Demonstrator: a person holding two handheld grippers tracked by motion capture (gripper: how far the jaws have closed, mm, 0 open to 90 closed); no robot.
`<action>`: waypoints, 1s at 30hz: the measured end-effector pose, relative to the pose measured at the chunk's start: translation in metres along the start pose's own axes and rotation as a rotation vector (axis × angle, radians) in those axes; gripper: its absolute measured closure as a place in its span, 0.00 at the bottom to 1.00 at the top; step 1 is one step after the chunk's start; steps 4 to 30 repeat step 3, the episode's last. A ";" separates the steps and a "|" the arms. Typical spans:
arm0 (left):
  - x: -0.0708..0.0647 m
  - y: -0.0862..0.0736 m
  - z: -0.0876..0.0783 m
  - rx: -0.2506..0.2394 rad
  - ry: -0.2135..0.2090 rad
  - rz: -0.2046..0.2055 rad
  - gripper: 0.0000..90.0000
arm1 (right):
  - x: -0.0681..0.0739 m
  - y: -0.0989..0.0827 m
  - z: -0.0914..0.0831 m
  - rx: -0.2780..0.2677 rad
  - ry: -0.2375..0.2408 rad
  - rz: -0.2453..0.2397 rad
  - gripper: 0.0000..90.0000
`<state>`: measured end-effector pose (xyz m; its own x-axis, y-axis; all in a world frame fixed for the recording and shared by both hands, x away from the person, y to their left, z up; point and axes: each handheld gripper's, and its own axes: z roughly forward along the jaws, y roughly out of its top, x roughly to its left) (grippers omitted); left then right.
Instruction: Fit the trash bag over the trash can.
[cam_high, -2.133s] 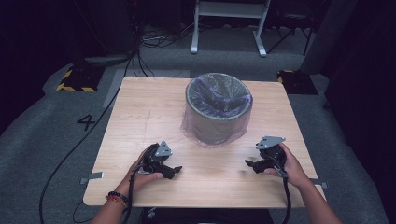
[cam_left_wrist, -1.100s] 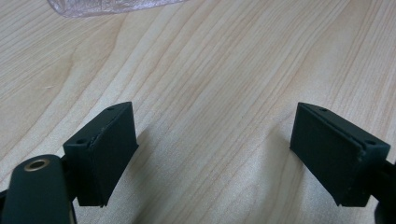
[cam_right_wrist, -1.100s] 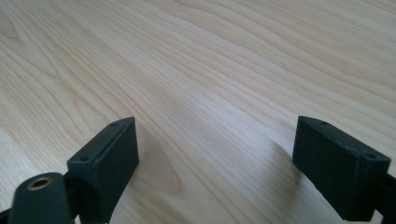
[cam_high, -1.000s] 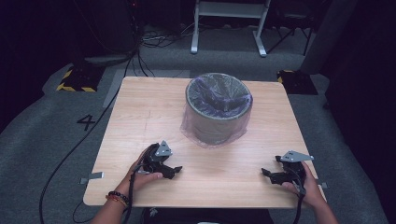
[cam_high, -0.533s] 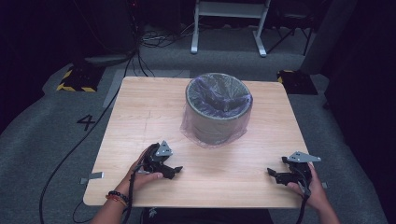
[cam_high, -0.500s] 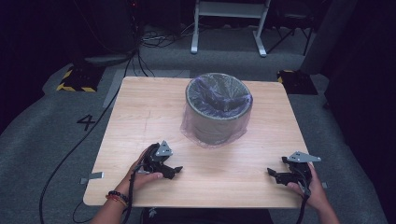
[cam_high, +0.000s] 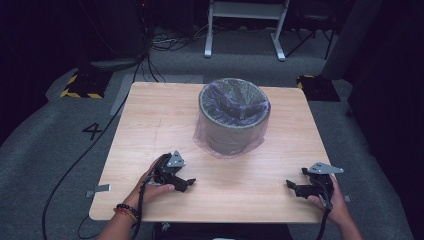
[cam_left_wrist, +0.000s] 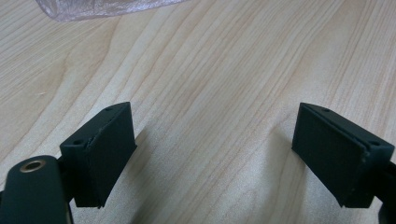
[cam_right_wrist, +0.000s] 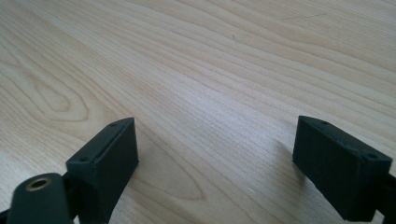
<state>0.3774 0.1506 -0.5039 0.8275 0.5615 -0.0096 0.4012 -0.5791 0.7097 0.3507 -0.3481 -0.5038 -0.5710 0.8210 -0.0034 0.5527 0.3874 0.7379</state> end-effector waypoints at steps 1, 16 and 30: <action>0.000 0.000 0.000 0.000 0.000 0.000 0.14 | 0.000 0.000 0.000 0.000 0.000 0.000 0.16; 0.000 0.000 0.000 0.001 -0.001 0.000 0.14 | 0.000 0.000 0.000 0.000 0.000 0.000 0.16; 0.000 0.000 0.000 0.001 -0.001 0.000 0.14 | 0.000 0.000 0.000 0.000 0.000 0.000 0.16</action>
